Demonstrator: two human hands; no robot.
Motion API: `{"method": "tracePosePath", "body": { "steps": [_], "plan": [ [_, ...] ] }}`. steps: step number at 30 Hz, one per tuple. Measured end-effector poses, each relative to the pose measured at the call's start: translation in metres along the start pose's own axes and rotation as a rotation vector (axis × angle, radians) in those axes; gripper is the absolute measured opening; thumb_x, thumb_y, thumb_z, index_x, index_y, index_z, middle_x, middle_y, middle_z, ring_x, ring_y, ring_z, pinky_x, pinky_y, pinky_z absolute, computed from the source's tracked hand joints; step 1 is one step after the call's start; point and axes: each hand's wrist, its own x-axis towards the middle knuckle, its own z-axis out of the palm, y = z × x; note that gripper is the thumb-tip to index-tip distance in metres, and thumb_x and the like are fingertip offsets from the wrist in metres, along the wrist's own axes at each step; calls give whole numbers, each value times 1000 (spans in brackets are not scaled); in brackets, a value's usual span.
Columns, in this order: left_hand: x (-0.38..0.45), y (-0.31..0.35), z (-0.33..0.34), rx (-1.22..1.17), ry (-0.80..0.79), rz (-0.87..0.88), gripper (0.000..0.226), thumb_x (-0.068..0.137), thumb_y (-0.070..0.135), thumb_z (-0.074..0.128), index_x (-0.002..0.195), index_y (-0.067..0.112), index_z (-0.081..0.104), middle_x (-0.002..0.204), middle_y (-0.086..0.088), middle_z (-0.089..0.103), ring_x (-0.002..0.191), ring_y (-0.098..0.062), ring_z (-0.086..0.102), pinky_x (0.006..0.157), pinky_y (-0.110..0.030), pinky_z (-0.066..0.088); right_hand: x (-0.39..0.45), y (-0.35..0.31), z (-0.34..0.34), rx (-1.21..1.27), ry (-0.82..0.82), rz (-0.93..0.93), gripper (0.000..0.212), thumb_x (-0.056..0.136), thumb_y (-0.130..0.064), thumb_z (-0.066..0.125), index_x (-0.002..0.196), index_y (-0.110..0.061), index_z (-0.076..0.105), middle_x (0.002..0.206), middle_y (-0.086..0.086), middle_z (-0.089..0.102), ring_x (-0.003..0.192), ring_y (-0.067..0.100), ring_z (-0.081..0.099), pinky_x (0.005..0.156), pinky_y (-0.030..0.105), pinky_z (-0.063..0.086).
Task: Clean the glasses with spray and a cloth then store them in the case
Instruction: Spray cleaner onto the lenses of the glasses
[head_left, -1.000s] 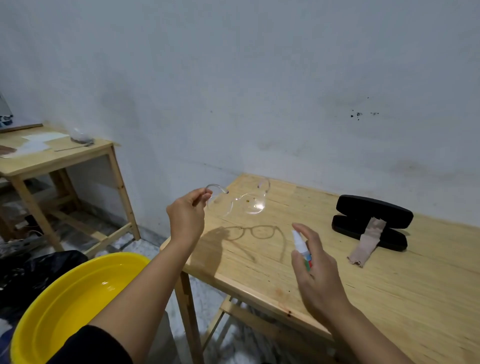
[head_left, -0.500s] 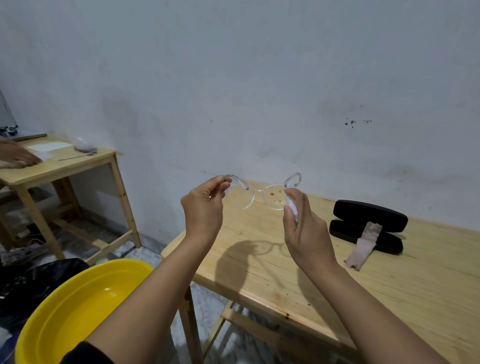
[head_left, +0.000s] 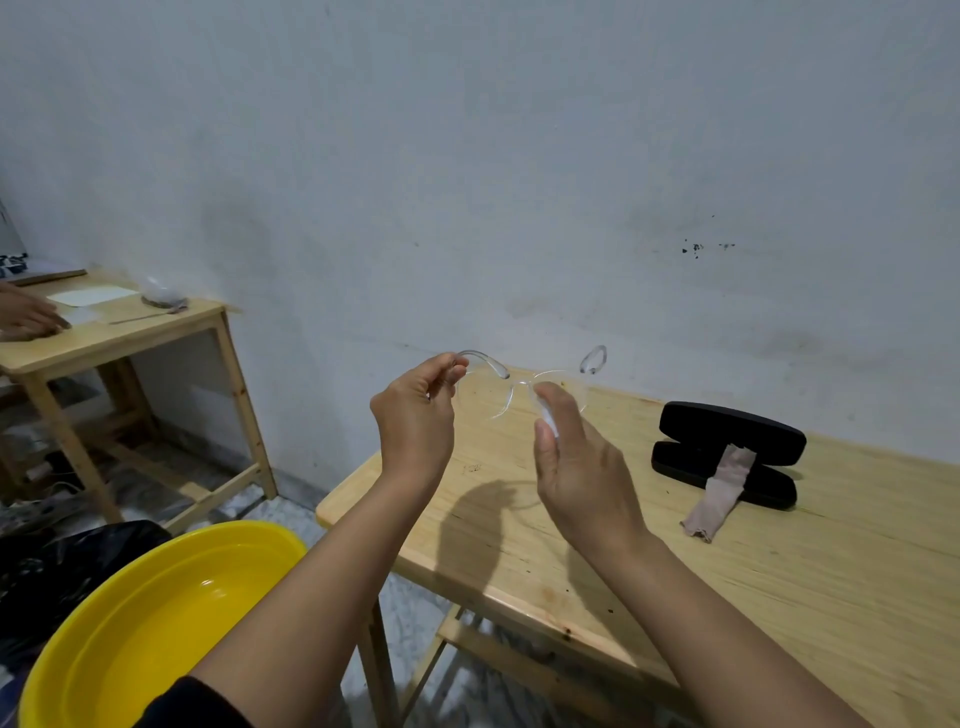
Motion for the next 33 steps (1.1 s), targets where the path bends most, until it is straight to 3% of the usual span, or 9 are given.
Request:
{"method": "tracePosePath", "body": {
  "steps": [2, 5, 9, 13, 15, 17, 20, 25, 33],
  "plan": [
    [-2, 2, 4, -1, -7, 2, 15, 88, 11, 60, 96, 14, 73, 81, 12, 69, 74, 9, 62, 78, -8, 49, 0, -6, 8, 21, -21, -14, 35, 90, -39, 25, 125, -38, 27, 83, 9, 63, 66, 32, 58, 58, 33, 45],
    [-5, 6, 7, -7, -8, 12, 14, 88, 12, 60, 96, 13, 72, 83, 7, 71, 75, -2, 65, 80, -12, 49, 4, -10, 15, 82, -41, 40, 28, 92, -31, 32, 118, -37, 28, 90, 12, 64, 75, 36, 58, 63, 35, 46],
    [-6, 9, 8, 11, -13, 22, 14, 88, 13, 60, 94, 13, 73, 80, 6, 70, 76, -8, 66, 78, -13, 49, 7, -12, 16, 116, -43, 81, 21, 96, -22, 37, 111, -34, 28, 76, 7, 55, 65, 34, 50, 60, 34, 42],
    [-4, 10, 7, 0, -8, 2, 14, 89, 14, 59, 94, 13, 72, 80, 6, 70, 80, -9, 67, 81, -16, 49, 6, -10, 10, 162, 14, 130, 28, 96, -21, 39, 123, -29, 37, 66, -5, 47, 55, 19, 45, 54, 27, 37],
    [-1, 10, 3, -10, 10, -12, 14, 89, 14, 59, 96, 13, 72, 82, 2, 72, 78, -7, 66, 82, -15, 49, -1, -6, 2, 432, 98, 324, 25, 98, -23, 39, 121, -31, 42, 63, -4, 46, 45, 14, 40, 45, 21, 35],
    [3, 10, -1, -42, 28, -35, 15, 89, 14, 60, 98, 15, 72, 80, 11, 70, 75, -4, 65, 83, -19, 50, -6, 2, -4, 885, 154, 594, 18, 99, -26, 37, 113, -35, 43, 60, 1, 43, 38, 14, 35, 37, 20, 32],
    [4, 11, -3, -67, 37, -53, 16, 89, 15, 60, 99, 16, 72, 76, 21, 64, 75, 1, 64, 81, -21, 50, -6, 19, -8, 1229, 104, 808, 15, 98, -25, 37, 105, -34, 48, 54, 1, 41, 32, 13, 33, 36, 16, 29],
    [0, 14, 1, -79, 28, -57, 15, 89, 14, 60, 97, 17, 73, 75, 25, 63, 65, 15, 60, 81, -24, 53, 5, 21, -8, 1355, -31, 791, 10, 98, -23, 37, 97, -27, 46, 49, 1, 40, 29, 12, 31, 31, 15, 31],
    [-4, 23, 8, -101, 12, -32, 15, 89, 16, 60, 96, 16, 73, 73, 23, 64, 64, 15, 60, 80, -25, 54, 9, 9, 16, 1434, -184, 809, 13, 97, -26, 37, 106, -28, 47, 53, 1, 41, 31, 10, 32, 32, 14, 29]
  ]
}}
